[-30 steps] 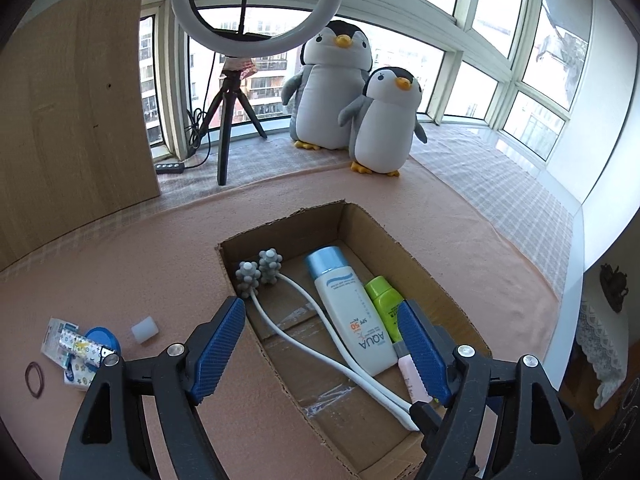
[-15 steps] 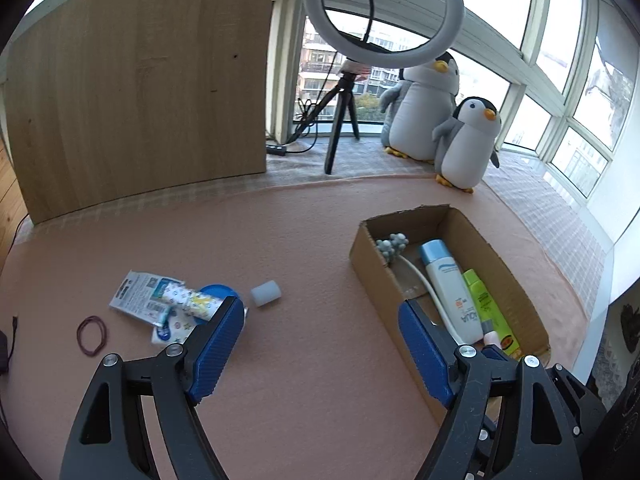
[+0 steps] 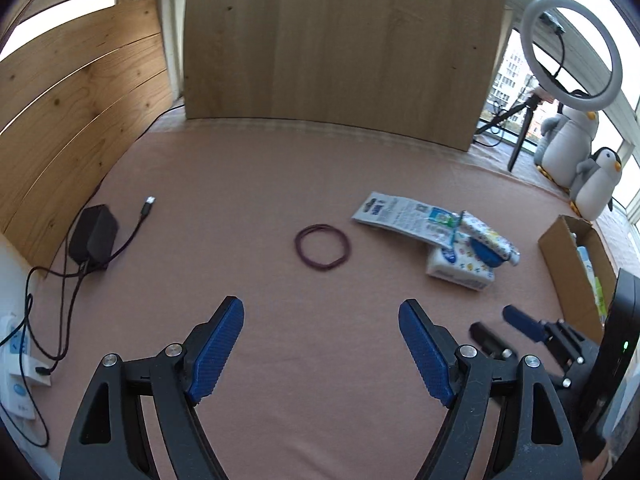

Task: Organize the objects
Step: 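Push the right gripper into the tissue pack pile, separating the patterned tube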

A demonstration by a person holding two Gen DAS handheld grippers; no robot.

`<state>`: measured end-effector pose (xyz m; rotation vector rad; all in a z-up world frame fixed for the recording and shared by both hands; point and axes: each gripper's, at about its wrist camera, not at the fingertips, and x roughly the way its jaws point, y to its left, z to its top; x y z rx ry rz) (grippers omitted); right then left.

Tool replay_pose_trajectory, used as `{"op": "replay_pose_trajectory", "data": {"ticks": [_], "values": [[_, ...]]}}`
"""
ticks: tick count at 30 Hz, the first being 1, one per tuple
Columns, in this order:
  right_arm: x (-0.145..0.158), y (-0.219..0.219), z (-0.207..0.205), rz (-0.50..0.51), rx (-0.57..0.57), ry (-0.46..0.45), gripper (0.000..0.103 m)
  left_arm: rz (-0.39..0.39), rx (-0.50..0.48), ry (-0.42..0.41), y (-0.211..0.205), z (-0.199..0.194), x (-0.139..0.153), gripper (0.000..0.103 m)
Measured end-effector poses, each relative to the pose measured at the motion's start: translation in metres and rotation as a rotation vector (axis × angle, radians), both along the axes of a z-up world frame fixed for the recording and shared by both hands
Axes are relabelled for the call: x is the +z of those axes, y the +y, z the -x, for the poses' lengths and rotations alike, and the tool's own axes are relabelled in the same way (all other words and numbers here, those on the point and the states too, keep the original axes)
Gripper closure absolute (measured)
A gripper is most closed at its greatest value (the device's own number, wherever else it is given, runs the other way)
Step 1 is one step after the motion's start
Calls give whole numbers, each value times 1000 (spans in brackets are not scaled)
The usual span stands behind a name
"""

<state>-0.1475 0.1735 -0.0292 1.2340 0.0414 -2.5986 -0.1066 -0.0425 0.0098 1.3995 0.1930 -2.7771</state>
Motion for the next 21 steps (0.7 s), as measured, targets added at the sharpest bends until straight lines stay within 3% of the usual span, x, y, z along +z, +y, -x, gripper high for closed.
{"op": "replay_pose_trajectory", "data": {"ticks": [5, 8, 11, 15, 21], "values": [[21, 27, 24, 16, -124, 80, 56, -19, 134, -48, -70, -28, -22, 20], [35, 49, 39, 57, -201, 120, 56, -38, 180, -68, -93, -41, -34, 20], [41, 61, 61, 36, -257, 130, 56, -59, 200, -88, -102, -46, -44, 20], [13, 46, 101, -47, -181, 2, 56, -73, 196, -88, -96, -44, -44, 20], [5, -4, 68, -83, -59, 39, 56, -75, 198, -80, -94, -37, -39, 20]]}}
